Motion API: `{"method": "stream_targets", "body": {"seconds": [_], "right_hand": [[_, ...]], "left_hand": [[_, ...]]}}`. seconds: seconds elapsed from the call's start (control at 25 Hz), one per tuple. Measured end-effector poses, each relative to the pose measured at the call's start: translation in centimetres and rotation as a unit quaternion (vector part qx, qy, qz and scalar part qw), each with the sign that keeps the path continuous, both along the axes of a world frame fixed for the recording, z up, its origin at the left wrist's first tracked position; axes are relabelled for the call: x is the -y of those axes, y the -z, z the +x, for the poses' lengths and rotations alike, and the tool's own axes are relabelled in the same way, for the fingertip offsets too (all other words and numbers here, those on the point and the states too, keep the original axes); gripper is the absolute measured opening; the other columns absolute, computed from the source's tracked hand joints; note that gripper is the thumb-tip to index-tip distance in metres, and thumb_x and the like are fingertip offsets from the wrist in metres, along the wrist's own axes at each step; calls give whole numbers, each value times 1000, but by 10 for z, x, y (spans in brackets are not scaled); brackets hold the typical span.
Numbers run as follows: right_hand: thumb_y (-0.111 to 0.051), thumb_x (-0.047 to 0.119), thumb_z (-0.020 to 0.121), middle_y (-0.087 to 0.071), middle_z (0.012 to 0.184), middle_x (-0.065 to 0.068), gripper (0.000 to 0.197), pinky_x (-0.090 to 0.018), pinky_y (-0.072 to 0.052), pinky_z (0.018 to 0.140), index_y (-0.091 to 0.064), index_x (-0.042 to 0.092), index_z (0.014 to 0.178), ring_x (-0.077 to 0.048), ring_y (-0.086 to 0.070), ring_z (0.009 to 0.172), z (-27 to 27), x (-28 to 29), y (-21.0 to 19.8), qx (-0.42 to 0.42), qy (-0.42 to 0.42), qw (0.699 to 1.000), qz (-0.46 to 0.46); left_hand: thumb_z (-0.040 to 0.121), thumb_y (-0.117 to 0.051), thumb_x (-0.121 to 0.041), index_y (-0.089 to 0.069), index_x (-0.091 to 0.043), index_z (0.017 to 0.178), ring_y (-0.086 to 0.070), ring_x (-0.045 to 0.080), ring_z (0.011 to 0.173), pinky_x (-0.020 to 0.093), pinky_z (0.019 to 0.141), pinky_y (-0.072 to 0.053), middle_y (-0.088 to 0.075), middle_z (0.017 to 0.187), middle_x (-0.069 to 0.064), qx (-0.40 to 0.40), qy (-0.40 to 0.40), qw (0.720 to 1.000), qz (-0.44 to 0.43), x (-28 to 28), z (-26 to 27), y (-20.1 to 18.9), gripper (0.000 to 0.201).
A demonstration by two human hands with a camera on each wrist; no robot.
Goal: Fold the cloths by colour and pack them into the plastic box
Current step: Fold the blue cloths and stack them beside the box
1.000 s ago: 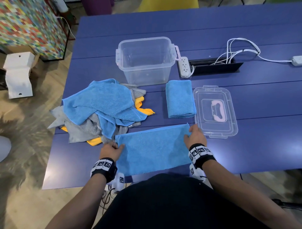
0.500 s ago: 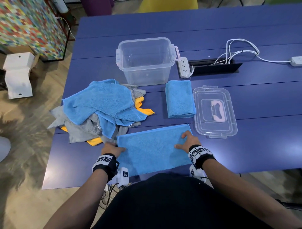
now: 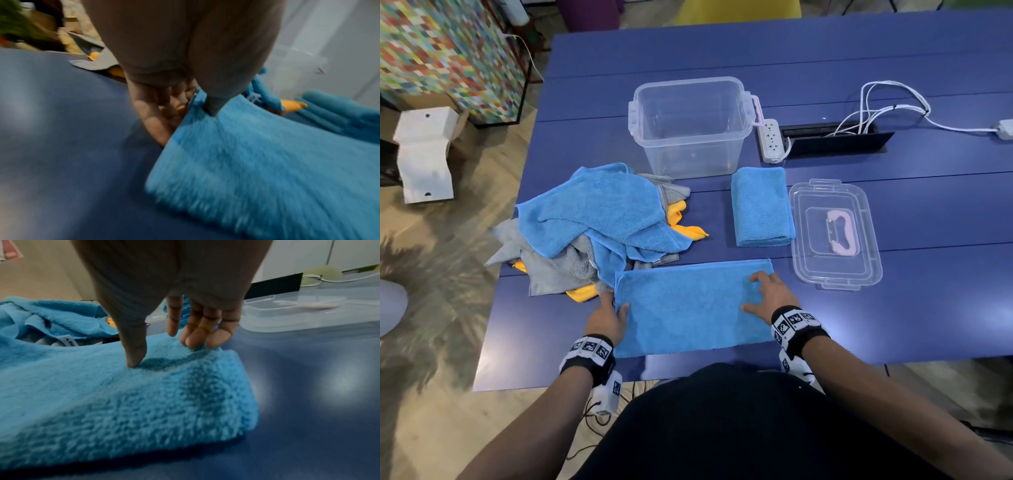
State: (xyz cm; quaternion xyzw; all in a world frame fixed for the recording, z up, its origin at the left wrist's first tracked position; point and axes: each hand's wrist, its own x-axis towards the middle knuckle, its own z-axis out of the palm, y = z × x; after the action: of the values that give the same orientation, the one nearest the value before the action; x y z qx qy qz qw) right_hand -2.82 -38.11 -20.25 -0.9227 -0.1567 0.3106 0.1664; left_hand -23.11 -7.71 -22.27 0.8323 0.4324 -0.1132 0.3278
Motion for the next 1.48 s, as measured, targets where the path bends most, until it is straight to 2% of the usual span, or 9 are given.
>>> {"method": "stream_targets", "body": {"seconds": [0.2,0.36,0.6,0.76,0.88,0.96,1.08,1.24,1.48], "right_hand": [[-80,44,70,-44,112,3,62,-32,-50,82,-45,28,118,-19,-56,101,-2,-4,-8,-17,9,1000,-18],[-68,32,85,-56,92,2,33,-24,-44,74,-53,24,114,-15,-57,85,-2,-22,-18,-26,67,993,93],[-53,7,92,-63,90,-7,28,-26,-48,59,-57,16,118,-13,-59,65,-20,-66,-21,-252,95,951,152],[-60,17,87,-65,90,-1,42,-18,-46,60,-51,17,128,-10,-61,72,-31,-84,-21,-263,57,957,110],[-70,43,79,-63,112,2,50,-25,-48,84,-58,19,121,-17,-61,100,-32,-90,-21,-187,-9,981,43],[-69,51,78,-61,97,-1,42,-31,-48,80,-62,17,101,-18,-57,89,-35,-94,-23,-155,-45,987,15],[-70,55,74,-58,74,-3,40,-30,-47,66,-58,18,78,-21,-55,68,-45,-102,-24,-112,-45,992,-21],[-69,31,78,-74,86,-9,21,-31,-58,69,-63,12,75,-26,-71,80,-49,-109,-18,-175,-32,984,-21],[-62,25,87,-65,72,-6,16,-28,-54,59,-50,16,79,-27,-71,70,-53,-91,-22,-200,81,976,29]], "left_hand": [[100,-48,-28,-44,-3,118,-61,44,84,37,62,-39,-65,96,26,54,-43,997,44,21,1,-10,31],[97,-53,-29,-43,-11,106,-60,32,65,32,58,-38,-60,70,9,123,16,992,20,39,28,-28,22],[93,-62,-33,-47,-21,100,-57,18,52,28,55,-49,-65,71,6,96,39,947,-304,75,66,-43,21],[89,-60,-27,-56,-23,94,-63,21,80,37,82,-53,-67,91,4,100,140,982,-81,45,84,-32,7],[91,-58,-24,-58,-18,122,-55,25,110,41,94,-48,-54,120,8,79,218,971,56,18,100,-27,32],[92,-57,-29,-56,-19,130,-47,28,120,41,100,-43,-49,127,10,16,284,956,74,13,115,-29,40],[90,-56,-35,-62,-23,118,-46,28,119,40,100,-40,-54,123,5,-49,359,929,80,10,129,-37,31],[87,-57,-43,-63,-27,102,-59,22,103,32,87,-44,-66,102,-5,-15,381,922,63,3,131,-33,23],[90,-57,-50,-59,-24,111,-60,23,106,33,84,-44,-65,113,0,-65,413,905,76,2,133,-21,33]]}}
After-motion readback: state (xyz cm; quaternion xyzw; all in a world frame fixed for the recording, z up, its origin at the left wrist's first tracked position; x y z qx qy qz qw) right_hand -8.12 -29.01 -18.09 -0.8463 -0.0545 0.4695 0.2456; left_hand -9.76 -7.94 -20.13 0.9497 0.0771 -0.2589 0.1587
